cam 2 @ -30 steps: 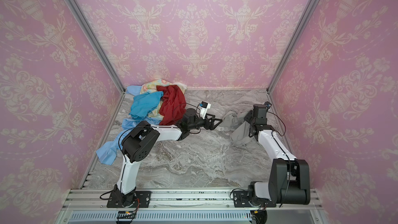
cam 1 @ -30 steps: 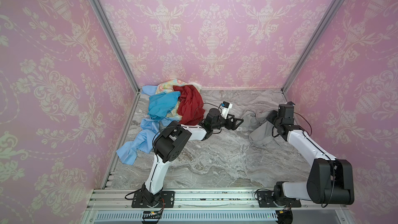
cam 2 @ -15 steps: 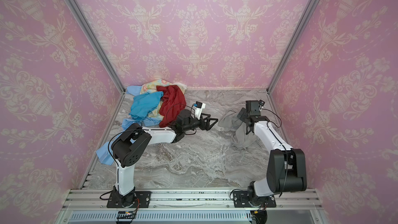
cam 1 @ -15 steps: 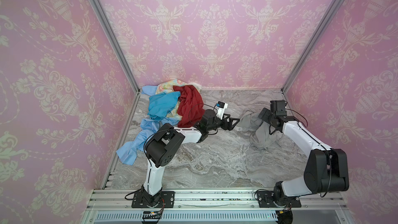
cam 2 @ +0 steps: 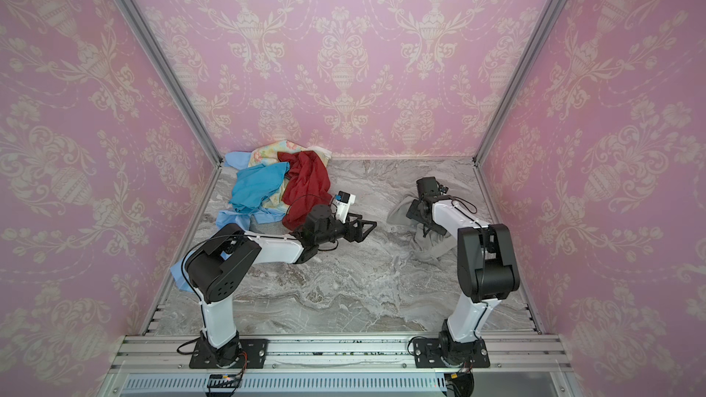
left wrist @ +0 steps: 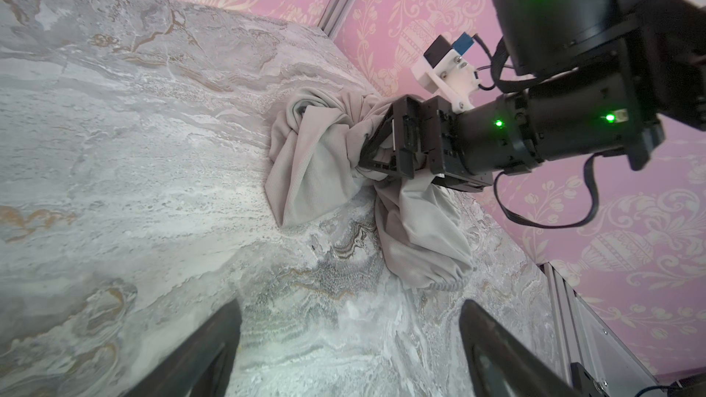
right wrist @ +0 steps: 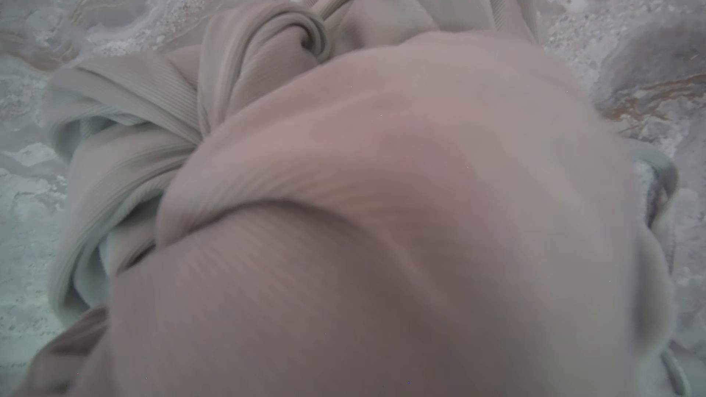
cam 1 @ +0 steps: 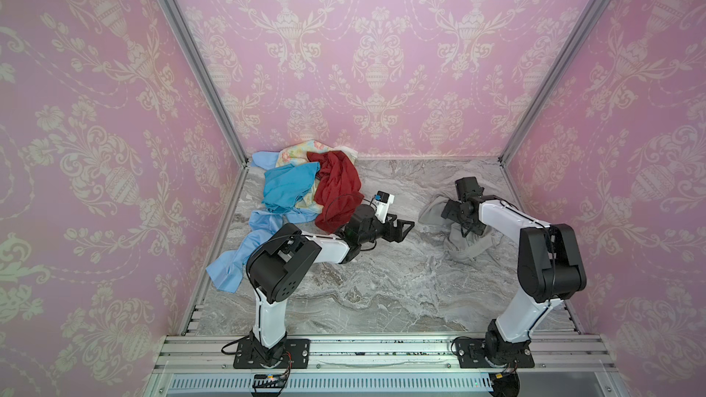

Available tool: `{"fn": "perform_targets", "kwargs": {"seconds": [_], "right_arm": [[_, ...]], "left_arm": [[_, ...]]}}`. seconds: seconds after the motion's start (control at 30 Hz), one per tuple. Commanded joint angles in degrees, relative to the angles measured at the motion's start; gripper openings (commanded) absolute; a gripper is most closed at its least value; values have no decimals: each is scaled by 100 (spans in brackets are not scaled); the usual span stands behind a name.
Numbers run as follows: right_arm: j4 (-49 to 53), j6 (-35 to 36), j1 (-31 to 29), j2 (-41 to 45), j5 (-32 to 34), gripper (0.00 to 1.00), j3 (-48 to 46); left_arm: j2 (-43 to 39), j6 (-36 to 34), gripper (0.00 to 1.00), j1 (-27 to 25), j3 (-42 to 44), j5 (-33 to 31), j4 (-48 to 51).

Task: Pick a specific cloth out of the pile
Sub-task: 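Open both grippers to release the sweatpants and lift them away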

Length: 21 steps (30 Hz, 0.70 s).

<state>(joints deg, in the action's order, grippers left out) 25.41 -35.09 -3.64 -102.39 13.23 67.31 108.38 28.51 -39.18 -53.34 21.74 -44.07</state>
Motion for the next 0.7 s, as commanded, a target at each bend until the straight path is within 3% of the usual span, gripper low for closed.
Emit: {"fn": "perform_targets", "kwargs": {"seconds": [0.0,0.13,0.67], "right_arm": [[139,402,96,-351,-119,100,517],[361,919,212,-848,-195,100,1114],[790,1119,1030,-2387,-648,100,3477]], "left_arm": [[-405,-356,91,81,102,-274,194],[-534,-368,91,172,226,-298,228],[-662,-511,91,446,2,-355,769]]}}
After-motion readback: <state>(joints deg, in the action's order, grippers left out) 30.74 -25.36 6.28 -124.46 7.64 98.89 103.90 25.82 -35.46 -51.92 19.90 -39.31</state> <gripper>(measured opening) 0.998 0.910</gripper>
